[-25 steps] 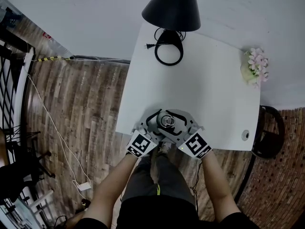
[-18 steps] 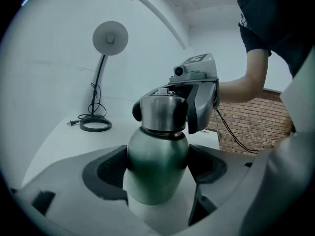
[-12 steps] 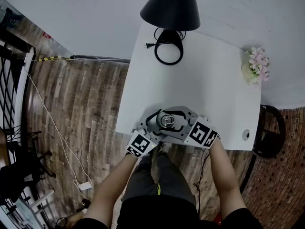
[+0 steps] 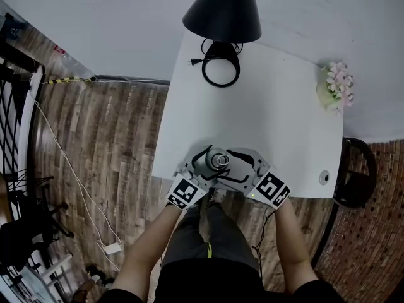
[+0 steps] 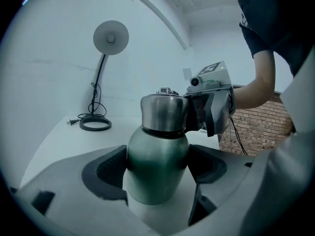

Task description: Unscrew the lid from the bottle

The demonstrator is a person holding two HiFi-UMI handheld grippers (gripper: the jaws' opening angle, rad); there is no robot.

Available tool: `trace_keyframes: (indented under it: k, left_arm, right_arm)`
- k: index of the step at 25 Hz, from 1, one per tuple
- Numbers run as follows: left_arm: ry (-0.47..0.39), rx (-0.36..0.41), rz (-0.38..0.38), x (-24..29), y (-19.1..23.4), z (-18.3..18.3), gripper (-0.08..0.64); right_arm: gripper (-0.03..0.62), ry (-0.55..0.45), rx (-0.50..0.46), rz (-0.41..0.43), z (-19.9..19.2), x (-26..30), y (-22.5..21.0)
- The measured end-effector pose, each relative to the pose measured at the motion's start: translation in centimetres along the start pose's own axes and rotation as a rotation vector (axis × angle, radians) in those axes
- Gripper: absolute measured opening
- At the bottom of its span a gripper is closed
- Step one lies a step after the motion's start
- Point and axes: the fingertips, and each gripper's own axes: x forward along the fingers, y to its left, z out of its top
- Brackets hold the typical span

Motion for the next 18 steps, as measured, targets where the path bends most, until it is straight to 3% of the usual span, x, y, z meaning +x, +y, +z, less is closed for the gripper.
trace_keyframes:
  k: [3,7,9,14,18]
  left_arm:
    - [-0.001,0.000,-0.002,0.0,0.0,-0.1,0.385]
    - [-0.006,-0.003,0.000,0.0,0.0,0.0,0.385]
    - [-0.005,-0.006,0.001,0.1,0.0,-0.1,0.385]
    - [-0.003,-0.007,0.003,0.0,0.0,0.0,0.385]
    - [-0.007,-0.008,0.003,0.0,0.1,-0.1,0.385]
  right_arm:
    - [0.307,-0.062,0.056,-0.127,0.2,-0.7,0.1]
    - [0.307,-0.131,0.090,-0.449,1.2,-1.1,-1.2]
    - [0.307,-0.164,0.127,-0.552,1.5,-0.8,-1.6]
    - [0.307,-0.202,0.136,-0.626,2.5,1.0,-1.2]
    - [0.305,-0.220,0.199,-0.683,2.4,0.9,-2.0]
